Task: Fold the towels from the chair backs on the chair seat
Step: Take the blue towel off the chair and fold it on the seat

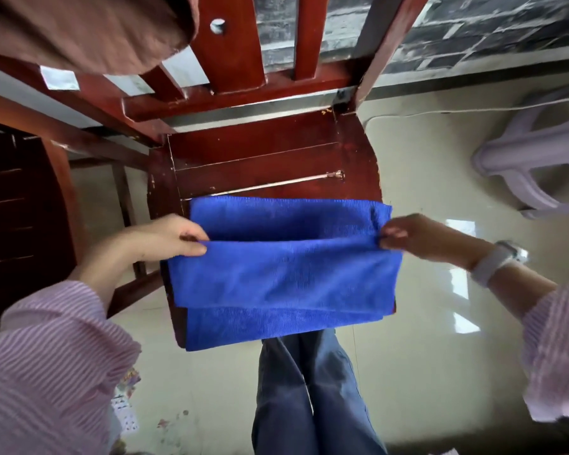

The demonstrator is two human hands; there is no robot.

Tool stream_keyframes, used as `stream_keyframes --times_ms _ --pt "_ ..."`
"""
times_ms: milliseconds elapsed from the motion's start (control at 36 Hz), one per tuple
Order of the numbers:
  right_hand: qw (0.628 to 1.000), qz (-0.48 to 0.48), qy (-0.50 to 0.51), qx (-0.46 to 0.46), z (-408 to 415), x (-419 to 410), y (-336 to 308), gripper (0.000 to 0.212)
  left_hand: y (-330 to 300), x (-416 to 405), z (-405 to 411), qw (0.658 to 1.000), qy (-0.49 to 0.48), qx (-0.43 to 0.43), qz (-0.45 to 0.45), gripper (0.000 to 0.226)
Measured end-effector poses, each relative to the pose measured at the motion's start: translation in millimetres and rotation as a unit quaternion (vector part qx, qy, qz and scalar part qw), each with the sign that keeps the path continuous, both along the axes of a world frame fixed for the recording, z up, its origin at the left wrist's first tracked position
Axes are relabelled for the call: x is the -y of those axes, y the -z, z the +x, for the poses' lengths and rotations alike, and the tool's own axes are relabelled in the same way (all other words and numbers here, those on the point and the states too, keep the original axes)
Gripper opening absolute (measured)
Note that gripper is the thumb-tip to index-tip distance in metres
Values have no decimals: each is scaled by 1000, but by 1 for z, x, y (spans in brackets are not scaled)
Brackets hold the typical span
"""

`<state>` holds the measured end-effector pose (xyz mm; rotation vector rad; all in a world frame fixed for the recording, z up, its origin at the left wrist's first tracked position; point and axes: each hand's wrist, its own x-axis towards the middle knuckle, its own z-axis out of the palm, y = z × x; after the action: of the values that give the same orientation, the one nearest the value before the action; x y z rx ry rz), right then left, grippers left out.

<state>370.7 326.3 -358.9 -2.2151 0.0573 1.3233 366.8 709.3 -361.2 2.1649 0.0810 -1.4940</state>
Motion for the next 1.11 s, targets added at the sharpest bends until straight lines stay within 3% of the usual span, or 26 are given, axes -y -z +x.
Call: stream_keyframes --times_ms 111,194,389,556,833,1111 --pt "976 -96 58 186 4 -8 25 16 23 9 -4 956 -66 275 82 14" --pt "967 -106 76 217 3 -15 35 17 34 14 -6 923 -54 368 96 12" --pt "960 -156 102 209 -1 -26 38 21 47 14 -6 922 -29 376 84 10" --pt "963 -116 100 222 -3 -18 39 17 40 14 -1 946 -77 312 45 13" --pt "966 -88 135 204 -5 -11 25 15 30 3 12 972 11 230 37 12" --pt "954 -67 203 209 -25 3 -4 11 -3 2 -2 939 -68 337 8 10"
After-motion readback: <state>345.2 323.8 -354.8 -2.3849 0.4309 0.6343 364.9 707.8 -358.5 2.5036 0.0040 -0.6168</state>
